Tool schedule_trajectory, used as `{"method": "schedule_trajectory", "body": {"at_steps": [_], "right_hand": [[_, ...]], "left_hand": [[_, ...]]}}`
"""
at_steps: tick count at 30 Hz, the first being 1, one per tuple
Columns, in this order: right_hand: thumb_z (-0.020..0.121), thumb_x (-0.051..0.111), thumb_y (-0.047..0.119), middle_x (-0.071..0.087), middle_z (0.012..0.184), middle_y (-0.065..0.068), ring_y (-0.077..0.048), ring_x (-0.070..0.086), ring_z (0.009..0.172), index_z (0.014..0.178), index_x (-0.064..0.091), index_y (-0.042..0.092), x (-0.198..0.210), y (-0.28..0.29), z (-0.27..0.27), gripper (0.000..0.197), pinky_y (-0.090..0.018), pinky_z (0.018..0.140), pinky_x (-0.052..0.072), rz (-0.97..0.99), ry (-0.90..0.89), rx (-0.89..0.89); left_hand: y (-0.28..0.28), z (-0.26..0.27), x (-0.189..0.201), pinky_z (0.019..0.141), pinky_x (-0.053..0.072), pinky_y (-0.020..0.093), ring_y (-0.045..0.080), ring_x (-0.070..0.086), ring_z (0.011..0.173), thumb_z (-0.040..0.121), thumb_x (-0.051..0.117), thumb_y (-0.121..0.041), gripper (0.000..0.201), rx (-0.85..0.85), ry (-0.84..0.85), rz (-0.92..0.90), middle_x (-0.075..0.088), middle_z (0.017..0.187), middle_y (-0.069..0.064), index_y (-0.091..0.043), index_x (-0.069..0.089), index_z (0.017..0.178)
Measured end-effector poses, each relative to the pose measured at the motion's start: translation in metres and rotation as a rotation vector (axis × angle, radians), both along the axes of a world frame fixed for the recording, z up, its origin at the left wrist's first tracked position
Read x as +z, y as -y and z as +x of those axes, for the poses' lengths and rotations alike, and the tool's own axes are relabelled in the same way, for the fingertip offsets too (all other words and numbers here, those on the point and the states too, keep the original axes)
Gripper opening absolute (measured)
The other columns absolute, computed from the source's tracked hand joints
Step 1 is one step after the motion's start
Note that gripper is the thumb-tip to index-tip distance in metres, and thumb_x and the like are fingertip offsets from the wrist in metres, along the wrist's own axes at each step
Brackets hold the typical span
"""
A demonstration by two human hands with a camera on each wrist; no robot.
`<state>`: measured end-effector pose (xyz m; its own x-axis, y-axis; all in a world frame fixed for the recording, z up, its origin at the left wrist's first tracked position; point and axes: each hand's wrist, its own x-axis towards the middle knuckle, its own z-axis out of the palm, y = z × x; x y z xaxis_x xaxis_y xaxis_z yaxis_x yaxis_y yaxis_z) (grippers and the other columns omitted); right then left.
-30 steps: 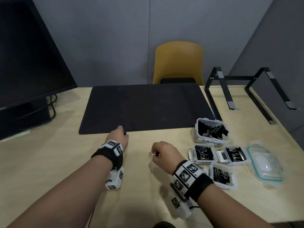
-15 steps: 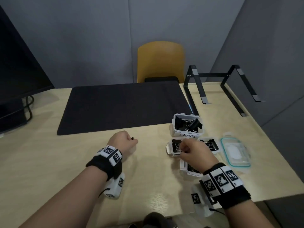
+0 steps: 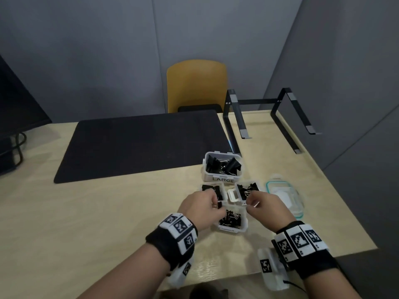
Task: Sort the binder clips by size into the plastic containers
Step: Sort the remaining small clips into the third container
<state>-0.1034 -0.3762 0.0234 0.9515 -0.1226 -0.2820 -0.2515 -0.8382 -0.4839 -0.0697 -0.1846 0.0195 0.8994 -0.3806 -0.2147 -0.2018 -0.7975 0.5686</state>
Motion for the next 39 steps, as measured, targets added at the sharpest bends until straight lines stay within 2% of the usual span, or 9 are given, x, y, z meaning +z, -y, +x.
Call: {"method": "schedule_trajectory", "body": {"at_steps": [4, 12, 20, 25, 27, 29, 33, 35, 39], "right_hand": [[0.081, 0.06, 0.016, 0.067, 0.089, 0.001, -0.015, 0.059, 0.079, 0.081, 0.059, 0.023, -0.003, 0.015, -0.006, 0.006, -0.025, 0.071, 0.046, 0.009, -0.007, -0.025], [0.081, 0.061, 0.018, 0.066, 0.089, 0.001, -0.016, 0.06, 0.081, 0.082, 0.059, 0.021, -0.009, 0.033, -0.01, 0.004, -0.027, 0.075, 0.047, 0.041, -0.003, 0.015], [0.083, 0.06, 0.019, 0.065, 0.088, 0.004, -0.013, 0.058, 0.079, 0.081, 0.057, 0.025, -0.009, 0.041, -0.005, 0.007, -0.022, 0.07, 0.044, 0.063, 0.012, 0.081], [0.084, 0.058, 0.017, 0.065, 0.089, 0.003, -0.013, 0.057, 0.078, 0.082, 0.058, 0.022, -0.007, 0.037, 0.0, 0.006, -0.024, 0.071, 0.046, 0.056, 0.038, 0.142], [0.084, 0.057, 0.017, 0.065, 0.091, 0.003, -0.012, 0.057, 0.08, 0.086, 0.061, 0.021, -0.007, 0.035, 0.003, 0.006, -0.022, 0.069, 0.045, 0.047, 0.051, 0.157], [0.085, 0.057, 0.018, 0.064, 0.091, 0.004, -0.012, 0.056, 0.08, 0.091, 0.064, 0.018, -0.007, 0.034, 0.007, 0.009, -0.021, 0.068, 0.042, 0.039, 0.061, 0.166], [0.084, 0.057, 0.017, 0.065, 0.089, 0.002, -0.014, 0.058, 0.08, 0.09, 0.064, 0.016, -0.006, 0.035, 0.013, 0.009, -0.021, 0.067, 0.041, 0.046, 0.077, 0.173], [0.084, 0.057, 0.017, 0.066, 0.089, 0.002, -0.015, 0.059, 0.081, 0.087, 0.064, 0.017, -0.006, 0.037, 0.014, 0.008, -0.023, 0.068, 0.044, 0.047, 0.08, 0.171], [0.084, 0.057, 0.014, 0.064, 0.087, 0.003, -0.014, 0.058, 0.078, 0.085, 0.063, 0.017, -0.004, 0.045, 0.016, 0.008, -0.024, 0.067, 0.044, 0.012, 0.083, 0.151]], "left_hand": [[0.029, -0.007, -0.006, 0.057, 0.037, 0.029, 0.018, 0.054, 0.071, 0.082, 0.055, -0.044, 0.024, -0.119, 0.035, 0.065, 0.053, 0.07, -0.007, -0.021, 0.048, 0.087], [0.044, -0.017, -0.018, 0.084, 0.048, 0.031, 0.015, 0.056, 0.101, 0.083, 0.056, -0.052, 0.039, -0.153, 0.125, 0.06, 0.06, 0.108, -0.005, -0.026, 0.054, 0.112], [0.025, -0.013, -0.027, 0.093, 0.035, 0.018, 0.006, 0.045, 0.107, 0.095, 0.048, -0.029, 0.019, 0.11, 0.234, -0.109, 0.053, 0.11, -0.012, -0.023, 0.06, 0.108], [0.0, 0.006, -0.039, 0.095, 0.034, 0.021, 0.015, 0.049, 0.112, 0.093, 0.054, -0.02, 0.017, 0.34, 0.172, -0.18, 0.051, 0.11, -0.006, -0.018, 0.063, 0.107], [-0.004, 0.011, -0.041, 0.1, 0.03, 0.021, 0.016, 0.045, 0.12, 0.093, 0.054, -0.022, 0.022, 0.287, 0.2, -0.184, 0.053, 0.122, -0.004, -0.019, 0.064, 0.112], [-0.002, 0.015, -0.04, 0.112, 0.025, 0.029, 0.014, 0.035, 0.133, 0.096, 0.048, -0.027, 0.03, 0.092, 0.237, -0.122, 0.047, 0.139, -0.006, -0.024, 0.06, 0.124], [0.003, 0.017, -0.044, 0.117, -0.007, 0.035, 0.007, -0.001, 0.146, 0.096, 0.012, -0.052, 0.057, -0.281, 0.155, 0.179, 0.014, 0.156, -0.015, -0.031, 0.021, 0.148], [0.001, 0.016, -0.052, 0.114, -0.015, 0.035, 0.006, -0.01, 0.144, 0.083, -0.009, -0.059, 0.074, -0.305, 0.15, 0.264, 0.007, 0.157, -0.014, -0.031, 0.008, 0.15], [0.001, 0.013, -0.063, 0.113, -0.018, 0.037, 0.004, -0.02, 0.138, 0.08, -0.015, -0.058, 0.076, -0.316, 0.177, 0.331, 0.002, 0.157, -0.013, -0.029, -0.001, 0.149]]}}
